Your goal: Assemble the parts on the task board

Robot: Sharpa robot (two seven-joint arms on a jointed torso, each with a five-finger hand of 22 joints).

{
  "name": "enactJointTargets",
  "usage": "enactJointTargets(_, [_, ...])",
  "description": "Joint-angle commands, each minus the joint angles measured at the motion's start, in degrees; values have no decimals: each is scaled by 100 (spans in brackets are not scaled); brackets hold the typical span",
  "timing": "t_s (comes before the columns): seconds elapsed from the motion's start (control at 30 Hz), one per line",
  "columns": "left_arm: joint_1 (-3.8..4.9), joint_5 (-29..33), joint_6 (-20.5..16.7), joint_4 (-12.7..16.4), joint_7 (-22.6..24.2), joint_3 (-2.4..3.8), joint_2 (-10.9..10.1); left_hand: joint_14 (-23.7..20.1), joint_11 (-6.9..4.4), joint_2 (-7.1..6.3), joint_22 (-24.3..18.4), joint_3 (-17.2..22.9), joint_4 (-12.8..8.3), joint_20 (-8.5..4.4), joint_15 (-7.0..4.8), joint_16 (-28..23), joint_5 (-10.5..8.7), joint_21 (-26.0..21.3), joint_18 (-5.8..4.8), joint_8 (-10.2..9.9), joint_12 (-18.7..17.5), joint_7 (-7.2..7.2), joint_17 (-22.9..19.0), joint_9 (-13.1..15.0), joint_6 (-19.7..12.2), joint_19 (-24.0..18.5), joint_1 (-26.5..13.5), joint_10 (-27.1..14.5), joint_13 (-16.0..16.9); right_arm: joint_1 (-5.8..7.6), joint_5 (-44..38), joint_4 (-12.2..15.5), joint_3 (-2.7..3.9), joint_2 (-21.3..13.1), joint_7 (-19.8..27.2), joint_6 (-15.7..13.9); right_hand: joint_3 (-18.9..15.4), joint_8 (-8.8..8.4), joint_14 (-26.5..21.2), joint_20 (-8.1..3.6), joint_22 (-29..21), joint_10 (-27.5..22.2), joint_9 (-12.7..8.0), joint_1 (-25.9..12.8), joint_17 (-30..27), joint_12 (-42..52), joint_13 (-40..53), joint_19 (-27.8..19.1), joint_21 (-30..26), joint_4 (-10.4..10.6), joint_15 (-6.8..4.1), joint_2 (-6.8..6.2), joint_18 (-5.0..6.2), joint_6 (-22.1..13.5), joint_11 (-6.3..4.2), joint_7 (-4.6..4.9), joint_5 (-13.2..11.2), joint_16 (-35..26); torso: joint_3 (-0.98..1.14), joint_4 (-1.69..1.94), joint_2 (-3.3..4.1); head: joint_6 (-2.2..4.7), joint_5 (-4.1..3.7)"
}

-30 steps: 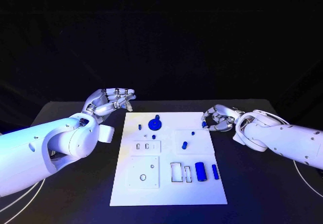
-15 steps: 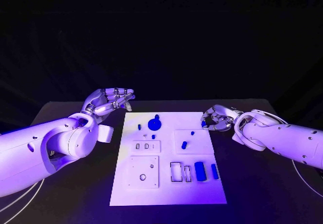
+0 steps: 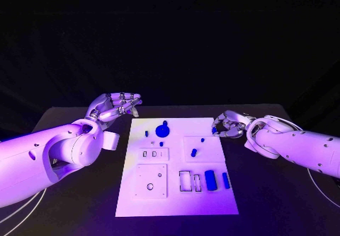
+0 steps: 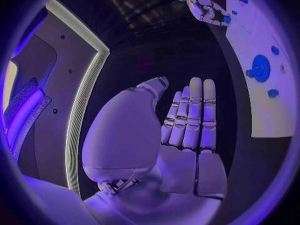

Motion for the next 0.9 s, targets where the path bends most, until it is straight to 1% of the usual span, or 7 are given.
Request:
enactJointTargets(0.03, [2, 14, 96, 8, 29, 3, 6, -22, 1, -8, 5, 28, 9, 7, 3, 34, -25, 33, 20, -19, -26, -18, -5, 5, -29, -50, -37, -23, -4, -6, -79, 0, -2, 13, -34, 75, 38, 30, 549, -32, 1443, 250, 7, -18, 1343, 23, 1129, 550, 38, 8, -39, 58, -105, 43, -39, -14, -27, 31, -2, 1, 1, -1, -16])
enactJointTargets(0.13, [2, 14, 98, 6, 27, 3, 4, -22, 1, -8, 5, 28, 9, 7, 3, 34, -25, 33, 20, -19, -26, -18, -5, 5, -29, -50, -37, -23, -4, -6, -80, -12, -2, 23, -41, 43, 159, 58, 550, -52, 1451, 265, 12, -12, 1350, 37, 1142, 556, 47, 9, -60, 122, -107, 112, -64, -40, -84, 33, -2, -2, -2, 7, -11])
enactJointTargets(0.2, [2, 14, 98, 5, 26, 3, 3, -22, 1, -8, 5, 28, 9, 7, 3, 34, -25, 33, 20, -19, -26, -18, -5, 5, -29, -50, -37, -23, -4, -6, -80, -19, -2, 26, -48, 13, 301, 72, 553, -71, 1454, 272, 12, -13, 1359, 41, 1147, 559, 51, -7, -78, 162, -108, 147, -79, -58, -295, 35, -2, 2, -1, 8, -13])
enactJointTargets(0.23, [2, 14, 98, 5, 26, 3, 2, -22, 1, -8, 5, 28, 9, 7, 3, 34, -25, 33, 20, -19, -26, -18, -5, 5, -29, -50, -37, -23, -4, -6, -80, -24, -1, 29, -54, -11, 373, 91, 554, -78, 1461, 277, 18, -12, 1363, 46, 1153, 564, 58, -16, -86, 193, -111, 182, -91, -70, -341, 36, -2, 7, -2, 12, -13])
enactJointTargets(0.5, [2, 14, 98, 6, 26, 1, -2, -26, 2, -6, 10, 31, 8, 9, 4, 36, -26, 41, 21, -20, -26, -17, -7, 6, -31, -58, -39, -26, -5, -6, -119, -20, -1, 46, -108, -169, 671, 261, 556, -139, 1476, 306, 88, -37, 1371, 71, 1178, 575, 76, -110, -159, 299, -116, 402, -177, -171, -420, 37, -5, 5, -1, 2, -2])
enactJointTargets(0.73, [2, 14, 98, 7, 27, 1, -6, -26, 2, -6, 10, 31, 8, 9, 4, 36, -26, 41, 21, -20, -26, -17, -7, 6, -31, -58, -39, -26, -5, -6, -135, 39, -1, 51, -223, -369, 848, 336, 557, -174, 1492, 316, 128, -67, 1377, 76, 1185, 588, 96, -188, -193, 346, -122, 429, -213, -208, -532, 38, -4, 2, -2, -2, 2])
enactJointTargets(0.9, [2, 14, 98, 6, 24, 0, -11, -29, 2, -4, 14, 34, 6, 10, 4, 38, -25, 47, 21, -20, -25, -18, -9, 7, -31, -66, -41, -26, -4, 9, -119, 198, 1, 15, -490, -566, 897, 355, 557, -182, 1490, 306, 139, -90, 1374, 62, 1173, 587, 93, -204, -199, 357, -121, 428, -220, -214, -551, 37, -9, 1, -11, -3, -1])
